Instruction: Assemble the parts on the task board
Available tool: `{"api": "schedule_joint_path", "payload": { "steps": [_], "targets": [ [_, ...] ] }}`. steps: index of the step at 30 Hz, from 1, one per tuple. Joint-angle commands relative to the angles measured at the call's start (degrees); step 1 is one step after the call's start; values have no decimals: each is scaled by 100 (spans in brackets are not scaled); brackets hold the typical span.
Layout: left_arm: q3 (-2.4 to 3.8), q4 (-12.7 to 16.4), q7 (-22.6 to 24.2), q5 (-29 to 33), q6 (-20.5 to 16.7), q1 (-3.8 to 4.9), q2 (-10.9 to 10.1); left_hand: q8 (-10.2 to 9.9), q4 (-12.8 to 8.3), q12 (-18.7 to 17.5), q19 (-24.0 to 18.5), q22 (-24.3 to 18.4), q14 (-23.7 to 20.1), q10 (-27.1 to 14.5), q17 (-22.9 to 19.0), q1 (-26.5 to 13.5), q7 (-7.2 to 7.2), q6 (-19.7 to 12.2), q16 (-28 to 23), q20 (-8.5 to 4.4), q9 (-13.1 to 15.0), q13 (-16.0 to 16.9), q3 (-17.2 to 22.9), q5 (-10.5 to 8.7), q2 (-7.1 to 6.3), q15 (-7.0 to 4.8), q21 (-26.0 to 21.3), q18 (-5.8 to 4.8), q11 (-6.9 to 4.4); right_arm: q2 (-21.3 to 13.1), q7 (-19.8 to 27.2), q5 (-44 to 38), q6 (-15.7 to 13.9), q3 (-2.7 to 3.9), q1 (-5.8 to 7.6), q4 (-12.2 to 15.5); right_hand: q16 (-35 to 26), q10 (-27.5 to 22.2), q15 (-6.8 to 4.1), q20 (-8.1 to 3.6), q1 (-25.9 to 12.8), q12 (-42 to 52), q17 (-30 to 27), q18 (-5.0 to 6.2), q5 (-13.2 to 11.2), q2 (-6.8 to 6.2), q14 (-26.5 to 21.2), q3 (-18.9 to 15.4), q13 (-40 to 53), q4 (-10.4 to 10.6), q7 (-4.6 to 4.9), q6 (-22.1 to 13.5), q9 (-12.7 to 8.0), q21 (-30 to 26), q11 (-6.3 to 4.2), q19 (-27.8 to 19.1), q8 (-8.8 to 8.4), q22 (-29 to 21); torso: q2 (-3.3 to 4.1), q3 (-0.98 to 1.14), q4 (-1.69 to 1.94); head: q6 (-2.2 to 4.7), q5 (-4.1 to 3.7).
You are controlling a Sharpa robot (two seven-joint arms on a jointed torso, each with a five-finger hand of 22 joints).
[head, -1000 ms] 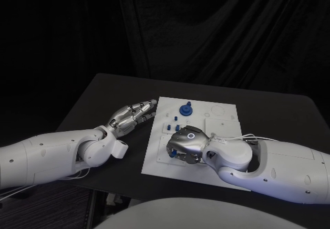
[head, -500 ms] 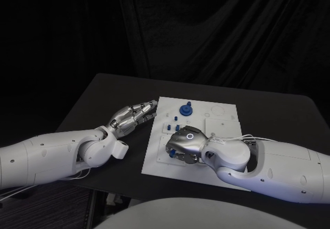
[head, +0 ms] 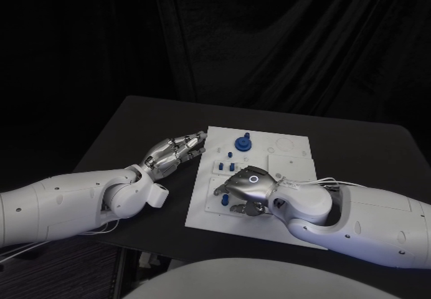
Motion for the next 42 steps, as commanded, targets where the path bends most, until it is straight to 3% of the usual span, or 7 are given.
{"api": "schedule_joint_path", "payload": {
  "steps": [1,14,20,21,27,36,42],
  "targets": [
    [6,7,146,28,57,-8,4,33,-39,11,-9,-7,-3,-12,-9,72,-5,65,-21,19,7,4,1,20,-1,-83,23,113,46,-107,233,319,-550,2,57,51,33,-267,30,32,154,128,25,43,-54,-38,8,-117,57,152,-82,-304,-150,-26,16,17,1,490,-1,0,1,-1,9],
    [6,41,318,28,-85,-9,-57,62,182,62,-17,-41,-3,16,-9,-112,-54,106,-21,-75,7,10,-98,-142,18,-188,18,113,-9,-1281,973,3045,-2051,2,1072,671,179,-1268,-8,-7,595,1305,168,24,289,106,21,-15,391,341,121,-13,-343,21,-14,48,160,522,0,0,2,-1,-104],
    [6,81,464,28,-243,-9,-69,-99,201,128,-21,-75,-3,61,-9,-652,-815,-772,-21,-166,-82,17,-342,-642,156,-222,18,106,88,-1986,613,4154,-1608,1,1488,866,-144,-375,-158,-146,908,4191,-290,54,568,403,-286,338,1944,-33,598,1386,-117,20,-434,-57,749,500,1,1,2,-1,-320],
    [6,93,477,28,-262,-9,-70,-97,200,131,-22,-78,-3,63,-9,-686,-829,-773,-21,-190,-82,17,-357,-689,164,-236,18,108,81,-2080,463,4255,-1490,1,1516,876,855,1631,-195,-157,800,6329,1269,-121,529,470,622,270,4860,-39,477,1775,-7,1028,-455,420,958,736,0,-4,-4,-1,-361],
    [6,136,496,28,-312,-9,-69,-84,190,140,-23,-86,-3,67,-9,-712,-750,-713,-21,-240,-76,18,-359,-667,192,-254,18,107,66,-2438,-667,4468,-759,0,1435,841,1654,3948,-195,-158,-772,7697,2749,-293,478,366,1363,-275,7990,392,360,1899,181,2183,-481,830,1149,951,-2,-5,-3,-1,-604],
    [6,196,598,28,-493,-9,-100,-197,190,51,-106,-308,-3,-16,-9,-771,-1479,-1678,-21,-319,-173,2,-432,-797,139,-379,-35,100,-92,-2689,-1674,3783,-353,-1,1079,895,1654,3988,-521,-475,-2410,7702,2749,-638,318,104,1363,-532,8028,431,28,2200,912,3902,-813,1694,2061,1406,1,6,5,-1,-865],
    [5,227,634,28,-517,-10,-96,-192,188,9,-107,-316,-3,-64,-9,-760,-1461,-1663,-21,-319,-168,-6,-428,-774,144,-404,-36,99,-143,-2790,-2066,3453,-288,-2,845,1008,1654,3988,-633,-589,-2669,7702,2749,-714,443,34,1363,-546,8028,435,-64,2027,1449,4188,-905,1841,2491,1503,-3,8,-7,-1,-931]
  ]
}}
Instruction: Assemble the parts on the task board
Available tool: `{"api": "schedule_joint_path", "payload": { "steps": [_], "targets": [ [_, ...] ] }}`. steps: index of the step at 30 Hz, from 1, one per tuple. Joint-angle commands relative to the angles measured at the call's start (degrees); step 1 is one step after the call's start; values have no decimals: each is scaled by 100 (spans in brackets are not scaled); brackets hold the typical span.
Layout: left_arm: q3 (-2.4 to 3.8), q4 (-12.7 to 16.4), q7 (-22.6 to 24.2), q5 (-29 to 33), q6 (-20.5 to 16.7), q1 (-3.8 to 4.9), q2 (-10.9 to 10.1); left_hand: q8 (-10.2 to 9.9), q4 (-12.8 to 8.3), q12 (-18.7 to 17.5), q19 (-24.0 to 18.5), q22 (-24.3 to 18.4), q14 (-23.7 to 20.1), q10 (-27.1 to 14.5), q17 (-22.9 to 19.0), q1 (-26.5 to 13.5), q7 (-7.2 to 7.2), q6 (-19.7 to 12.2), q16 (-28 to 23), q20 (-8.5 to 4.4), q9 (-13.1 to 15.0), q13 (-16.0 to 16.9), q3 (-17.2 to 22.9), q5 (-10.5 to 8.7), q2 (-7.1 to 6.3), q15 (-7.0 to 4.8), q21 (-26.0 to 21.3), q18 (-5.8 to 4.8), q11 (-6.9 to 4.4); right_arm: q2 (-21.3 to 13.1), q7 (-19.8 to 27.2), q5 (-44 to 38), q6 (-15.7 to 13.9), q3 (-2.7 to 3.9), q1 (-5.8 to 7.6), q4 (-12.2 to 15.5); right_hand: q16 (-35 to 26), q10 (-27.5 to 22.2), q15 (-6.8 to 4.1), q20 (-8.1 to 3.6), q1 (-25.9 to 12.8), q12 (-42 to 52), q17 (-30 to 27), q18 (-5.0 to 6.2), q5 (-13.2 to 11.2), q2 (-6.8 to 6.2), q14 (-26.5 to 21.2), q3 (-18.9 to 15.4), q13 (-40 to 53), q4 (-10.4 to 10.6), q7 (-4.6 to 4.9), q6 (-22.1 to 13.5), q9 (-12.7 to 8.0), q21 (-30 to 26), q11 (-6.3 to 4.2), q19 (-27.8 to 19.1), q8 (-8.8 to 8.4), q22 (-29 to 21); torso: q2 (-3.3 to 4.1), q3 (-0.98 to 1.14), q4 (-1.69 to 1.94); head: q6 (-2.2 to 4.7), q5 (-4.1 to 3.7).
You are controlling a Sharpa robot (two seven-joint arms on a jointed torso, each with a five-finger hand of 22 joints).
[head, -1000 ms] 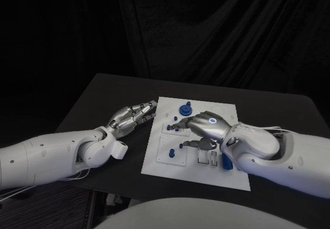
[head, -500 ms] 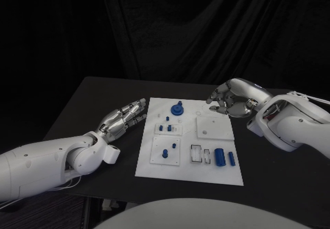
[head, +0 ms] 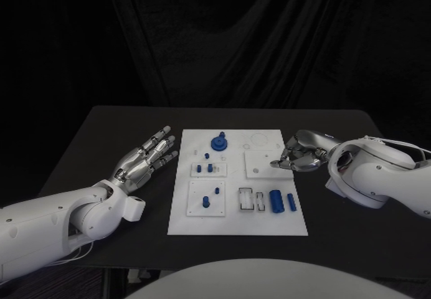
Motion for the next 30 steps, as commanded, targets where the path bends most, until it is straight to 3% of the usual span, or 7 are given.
{"api": "schedule_joint_path", "payload": {
  "steps": [1,6,11,16,20,23,30],
  "targets": [
    [5,35,632,26,-101,-6,11,-17,3,-11,-2,-4,8,-3,-6,-25,28,19,-21,-27,2,-4,-16,36,23,-44,-35,100,-37,-53,-715,-458,264,1,-121,77,97,594,-197,-197,-701,136,1506,-220,48,-138,594,-120,1505,35,-185,-82,663,704,-176,597,606,1505,-3,1,-3,-1,-36],
    [4,41,608,26,-67,-6,5,-12,4,-7,-1,-6,8,-1,-6,6,100,47,-21,-18,5,-2,1,90,38,-30,-34,100,-21,-100,-931,-783,300,1,-272,169,97,594,-258,-245,-810,136,1506,-220,105,-154,594,-132,1505,37,-217,-91,905,704,-196,597,794,1505,1,1,-3,-1,-83],
    [4,22,585,26,-35,-7,8,-5,4,12,1,-9,8,10,-6,48,258,104,-21,18,12,3,22,142,54,19,-33,99,44,-134,-1097,-1071,335,0,-393,269,97,594,-299,-290,-920,136,1506,-220,40,-202,594,-174,1505,40,-239,-117,1073,704,-219,597,898,1505,-3,0,2,-1,-193],
    [4,-3,546,26,1,-8,37,9,-2,35,3,-12,8,17,-6,169,401,205,-21,47,23,5,72,289,58,54,-31,100,83,-148,-1203,-1443,322,-1,-527,355,97,594,-314,-308,-1013,136,1506,-220,-50,-217,594,-192,1505,42,-250,-124,1156,704,-232,597,933,1505,2,0,-1,-1,-174],
    [4,2,525,26,37,-12,51,19,-6,38,4,-13,8,11,-6,249,462,277,-21,62,31,4,97,355,48,68,-30,100,94,-129,-1239,-1663,303,-1,-625,385,97,594,-321,-315,-1048,136,1506,-220,-92,-218,594,-193,1505,40,-257,-123,1195,704,-237,597,950,1505,2,0,-1,-1,-237],
    [4,10,515,26,51,-15,50,46,-19,50,5,-17,8,6,-6,421,608,463,-21,77,51,4,150,508,9,77,-28,101,91,-122,-1252,-1730,276,-2,-694,403,97,594,-326,-320,-1015,136,1506,-220,-52,-197,594,-157,1505,37,-257,-152,1224,704,-241,597,942,1505,4,-1,-2,-1,-248],
    [4,8,498,26,66,-27,25,48,-17,47,6,-17,8,1,-6,437,631,482,-21,81,53,3,156,524,6,81,-27,101,89,-67,-1249,-1794,210,-2,-822,384,97,594,-325,-322,-984,136,1506,-220,-46,-198,594,-148,1505,39,-239,-232,1234,704,-229,597,884,1505,1,-2,-2,-1,-205]
  ]
}}
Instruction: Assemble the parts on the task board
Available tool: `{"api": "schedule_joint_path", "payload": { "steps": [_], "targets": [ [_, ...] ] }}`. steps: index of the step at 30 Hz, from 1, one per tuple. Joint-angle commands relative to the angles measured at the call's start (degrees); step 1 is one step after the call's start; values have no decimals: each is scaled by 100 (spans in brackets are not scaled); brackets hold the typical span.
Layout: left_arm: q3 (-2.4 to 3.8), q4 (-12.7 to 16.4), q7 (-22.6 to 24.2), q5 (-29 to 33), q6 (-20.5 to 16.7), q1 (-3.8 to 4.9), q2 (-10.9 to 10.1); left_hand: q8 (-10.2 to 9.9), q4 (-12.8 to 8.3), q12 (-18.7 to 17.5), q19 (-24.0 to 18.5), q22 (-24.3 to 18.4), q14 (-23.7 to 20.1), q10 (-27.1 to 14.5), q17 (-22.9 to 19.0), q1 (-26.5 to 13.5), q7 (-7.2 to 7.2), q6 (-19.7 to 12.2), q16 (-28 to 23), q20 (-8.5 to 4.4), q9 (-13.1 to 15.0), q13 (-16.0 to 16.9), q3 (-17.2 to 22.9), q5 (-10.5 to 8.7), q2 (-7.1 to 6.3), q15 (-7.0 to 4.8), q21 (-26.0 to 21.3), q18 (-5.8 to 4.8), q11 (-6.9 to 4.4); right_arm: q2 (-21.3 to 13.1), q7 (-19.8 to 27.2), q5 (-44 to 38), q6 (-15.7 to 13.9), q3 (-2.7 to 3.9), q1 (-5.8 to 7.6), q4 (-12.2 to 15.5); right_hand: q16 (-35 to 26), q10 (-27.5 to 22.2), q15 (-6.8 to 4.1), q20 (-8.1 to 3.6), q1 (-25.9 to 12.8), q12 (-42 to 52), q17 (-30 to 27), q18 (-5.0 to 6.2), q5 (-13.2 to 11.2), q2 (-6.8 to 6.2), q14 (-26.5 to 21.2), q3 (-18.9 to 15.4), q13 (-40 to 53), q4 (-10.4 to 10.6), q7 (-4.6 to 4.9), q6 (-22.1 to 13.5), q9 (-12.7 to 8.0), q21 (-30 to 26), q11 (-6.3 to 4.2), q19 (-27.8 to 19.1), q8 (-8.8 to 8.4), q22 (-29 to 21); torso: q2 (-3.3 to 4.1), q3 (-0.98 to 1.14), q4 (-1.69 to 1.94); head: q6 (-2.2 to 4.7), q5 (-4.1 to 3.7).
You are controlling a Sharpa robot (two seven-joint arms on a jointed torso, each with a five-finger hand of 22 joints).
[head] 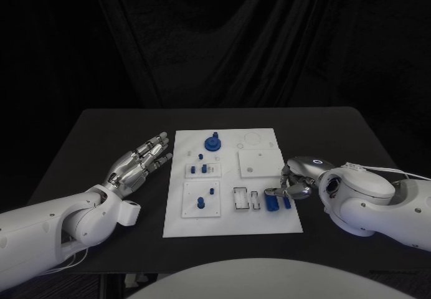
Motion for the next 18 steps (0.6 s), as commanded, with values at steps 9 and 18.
{"api": "schedule_joint_path", "payload": {
  "steps": [9,18],
  "targets": [
    [5,4,469,24,132,-62,20,31,-28,28,6,-8,8,-35,-10,205,196,116,-21,72,14,1,87,151,-21,65,-25,102,31,141,-83,-253,-87,1,-124,-144,34,597,-32,-39,23,14,1507,-41,-53,44,594,26,1507,-1,21,-84,4,15,-14,595,-79,1505,0,-2,1,-1,70],
    [5,-23,440,24,155,-101,35,37,-170,46,7,-17,8,-40,-10,452,308,166,-21,76,20,4,192,436,-59,80,-24,106,32,327,-14,-254,-31,0,-164,-323,34,597,-23,-28,161,14,1507,-41,-38,113,594,105,1507,-5,28,-62,-23,15,-5,595,-167,1505,2,-4,1,-1,217]
  ]
}}
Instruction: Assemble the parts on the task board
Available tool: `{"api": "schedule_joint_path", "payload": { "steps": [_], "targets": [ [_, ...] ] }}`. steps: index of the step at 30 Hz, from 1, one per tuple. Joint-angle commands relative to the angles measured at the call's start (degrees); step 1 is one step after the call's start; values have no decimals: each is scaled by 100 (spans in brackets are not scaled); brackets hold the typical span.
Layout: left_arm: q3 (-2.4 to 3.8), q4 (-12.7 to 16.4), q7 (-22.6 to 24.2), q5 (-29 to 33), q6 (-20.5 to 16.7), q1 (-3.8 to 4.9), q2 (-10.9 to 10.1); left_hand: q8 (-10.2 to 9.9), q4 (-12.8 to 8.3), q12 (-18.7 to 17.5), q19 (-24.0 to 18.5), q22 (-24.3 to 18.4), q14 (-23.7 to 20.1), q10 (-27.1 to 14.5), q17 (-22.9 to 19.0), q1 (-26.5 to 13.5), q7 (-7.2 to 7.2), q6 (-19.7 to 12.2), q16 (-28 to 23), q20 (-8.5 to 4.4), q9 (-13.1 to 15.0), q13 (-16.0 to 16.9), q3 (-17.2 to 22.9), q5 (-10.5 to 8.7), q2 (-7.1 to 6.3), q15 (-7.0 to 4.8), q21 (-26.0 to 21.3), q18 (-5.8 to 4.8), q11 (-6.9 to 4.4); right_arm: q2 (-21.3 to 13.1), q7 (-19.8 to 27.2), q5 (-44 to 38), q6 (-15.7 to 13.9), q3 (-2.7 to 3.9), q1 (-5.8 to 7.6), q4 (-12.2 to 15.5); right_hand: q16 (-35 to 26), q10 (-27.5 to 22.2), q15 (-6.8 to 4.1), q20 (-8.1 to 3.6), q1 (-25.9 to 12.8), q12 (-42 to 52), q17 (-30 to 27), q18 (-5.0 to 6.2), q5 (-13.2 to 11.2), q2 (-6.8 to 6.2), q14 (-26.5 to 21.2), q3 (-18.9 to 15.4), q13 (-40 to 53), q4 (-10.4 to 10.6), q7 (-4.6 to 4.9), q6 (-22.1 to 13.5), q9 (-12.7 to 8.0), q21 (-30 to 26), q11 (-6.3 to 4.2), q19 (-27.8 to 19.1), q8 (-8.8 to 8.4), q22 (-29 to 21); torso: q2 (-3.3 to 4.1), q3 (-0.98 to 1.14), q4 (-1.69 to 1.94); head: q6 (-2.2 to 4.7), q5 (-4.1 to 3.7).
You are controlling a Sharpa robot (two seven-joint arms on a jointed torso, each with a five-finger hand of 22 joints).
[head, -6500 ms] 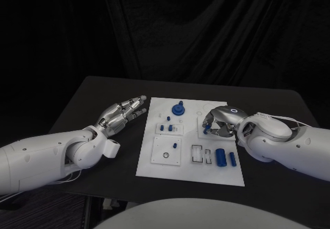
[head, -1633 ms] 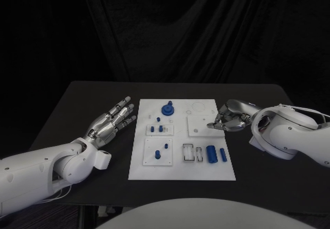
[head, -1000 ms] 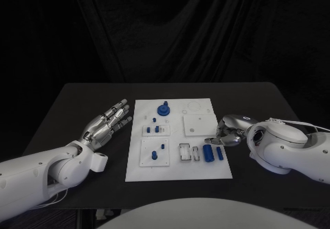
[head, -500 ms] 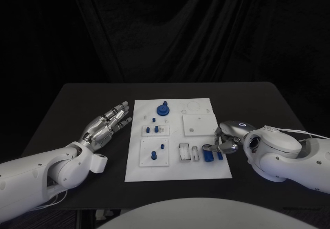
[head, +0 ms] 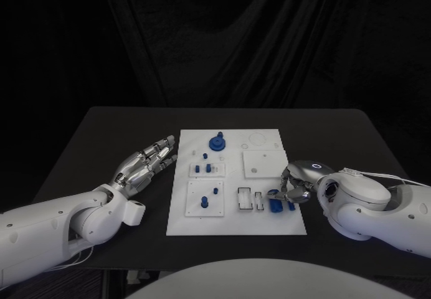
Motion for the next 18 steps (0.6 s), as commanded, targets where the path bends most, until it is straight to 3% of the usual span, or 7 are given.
{"api": "schedule_joint_path", "payload": {
  "steps": [1,10,18],
  "targets": [
    [5,4,435,24,100,-21,14,38,-39,24,8,-8,8,-19,-5,74,59,-1,-21,37,8,4,24,56,-2,42,-24,107,12,70,-3,-74,-4,1,-28,-82,34,597,-23,-28,60,14,1508,-42,3,10,594,41,1507,11,5,-20,-16,15,-5,595,-39,1505,4,-1,0,-1,53],
    [5,-6,400,24,126,-60,13,43,-87,31,10,-9,8,-18,-5,128,99,27,-21,48,12,5,52,119,-6,59,-23,106,23,219,52,-74,20,1,-155,-219,34,597,-15,-22,3,14,1508,-42,-17,43,594,42,1507,16,24,-18,-51,15,9,595,-131,1505,-1,1,1,-1,63],
    [5,-32,377,24,160,-98,26,48,-124,41,11,-10,8,-11,-5,161,146,50,-21,57,15,7,66,155,-17,75,-23,106,37,305,6,-74,187,2,-293,-296,34,597,-13,-20,-4,14,1508,-42,-11,58,594,54,1507,13,21,4,-54,15,9,595,-143,1505,0,-1,-1,-1,20]
  ]
}}
